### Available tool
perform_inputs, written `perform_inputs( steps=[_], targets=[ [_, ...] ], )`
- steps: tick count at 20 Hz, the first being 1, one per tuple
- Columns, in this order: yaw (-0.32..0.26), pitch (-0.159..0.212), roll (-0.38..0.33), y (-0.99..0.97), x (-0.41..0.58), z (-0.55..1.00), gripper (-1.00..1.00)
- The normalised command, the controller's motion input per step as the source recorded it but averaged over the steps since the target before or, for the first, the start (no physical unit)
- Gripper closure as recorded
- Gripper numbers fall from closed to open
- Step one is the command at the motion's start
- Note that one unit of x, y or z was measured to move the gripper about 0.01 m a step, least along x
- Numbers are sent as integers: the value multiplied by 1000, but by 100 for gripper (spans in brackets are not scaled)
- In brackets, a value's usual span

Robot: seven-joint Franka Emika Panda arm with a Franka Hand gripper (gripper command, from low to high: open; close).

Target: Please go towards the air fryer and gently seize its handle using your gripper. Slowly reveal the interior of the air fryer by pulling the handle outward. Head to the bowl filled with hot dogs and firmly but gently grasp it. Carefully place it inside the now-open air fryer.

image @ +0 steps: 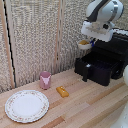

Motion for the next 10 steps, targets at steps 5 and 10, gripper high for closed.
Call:
perform_inputs(
  steps=[5, 10],
  targets=[
    [-99, 54, 43, -695, 4, -158, 100],
    [-120, 5, 87, -395, 242, -322, 100]
  ],
)
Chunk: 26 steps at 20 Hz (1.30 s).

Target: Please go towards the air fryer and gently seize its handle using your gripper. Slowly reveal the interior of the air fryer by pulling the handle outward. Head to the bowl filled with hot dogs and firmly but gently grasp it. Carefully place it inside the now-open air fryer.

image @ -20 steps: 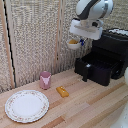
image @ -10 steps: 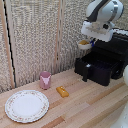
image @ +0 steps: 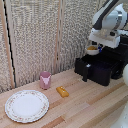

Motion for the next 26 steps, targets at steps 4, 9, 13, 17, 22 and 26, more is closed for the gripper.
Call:
perform_inputs(
  steps=[4, 9, 13, 17, 22, 26],
  targets=[
    [-159, 13, 74, -271, 352, -362, 100],
    [-135, 33, 58, -339, 277, -278, 100],
    [-107, 37, 46, -311, 279, -232, 100],
    [-59, 69, 52, -225, 358, -106, 100],
    [-57, 33, 6, -49, 115, 2, -100],
    [-22, 35, 0, 0, -57, 261, -100]
  ],
)
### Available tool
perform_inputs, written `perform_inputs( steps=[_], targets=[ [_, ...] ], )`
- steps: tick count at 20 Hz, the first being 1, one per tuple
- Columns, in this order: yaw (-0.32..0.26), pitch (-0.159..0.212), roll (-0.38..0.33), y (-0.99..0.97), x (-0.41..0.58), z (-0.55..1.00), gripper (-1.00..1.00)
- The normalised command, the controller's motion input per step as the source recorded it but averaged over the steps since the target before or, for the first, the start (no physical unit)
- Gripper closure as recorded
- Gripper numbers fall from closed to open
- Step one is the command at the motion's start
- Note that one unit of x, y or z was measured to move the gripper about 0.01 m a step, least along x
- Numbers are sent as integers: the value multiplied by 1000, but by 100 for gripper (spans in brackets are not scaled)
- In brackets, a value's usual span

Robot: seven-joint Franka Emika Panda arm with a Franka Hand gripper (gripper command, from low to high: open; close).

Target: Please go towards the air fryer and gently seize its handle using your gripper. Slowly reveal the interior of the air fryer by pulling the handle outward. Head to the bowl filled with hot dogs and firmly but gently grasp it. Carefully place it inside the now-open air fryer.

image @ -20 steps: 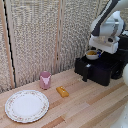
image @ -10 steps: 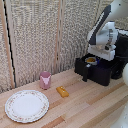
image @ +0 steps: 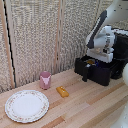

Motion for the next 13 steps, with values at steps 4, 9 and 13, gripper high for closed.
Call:
perform_inputs(
  steps=[4, 9, 13],
  targets=[
    [0, 70, 0, 6, -83, 606, -100],
    [-7, 54, -4, 1, -25, 806, -100],
    [-77, 100, -28, 9, 74, 761, -100]
  ],
)
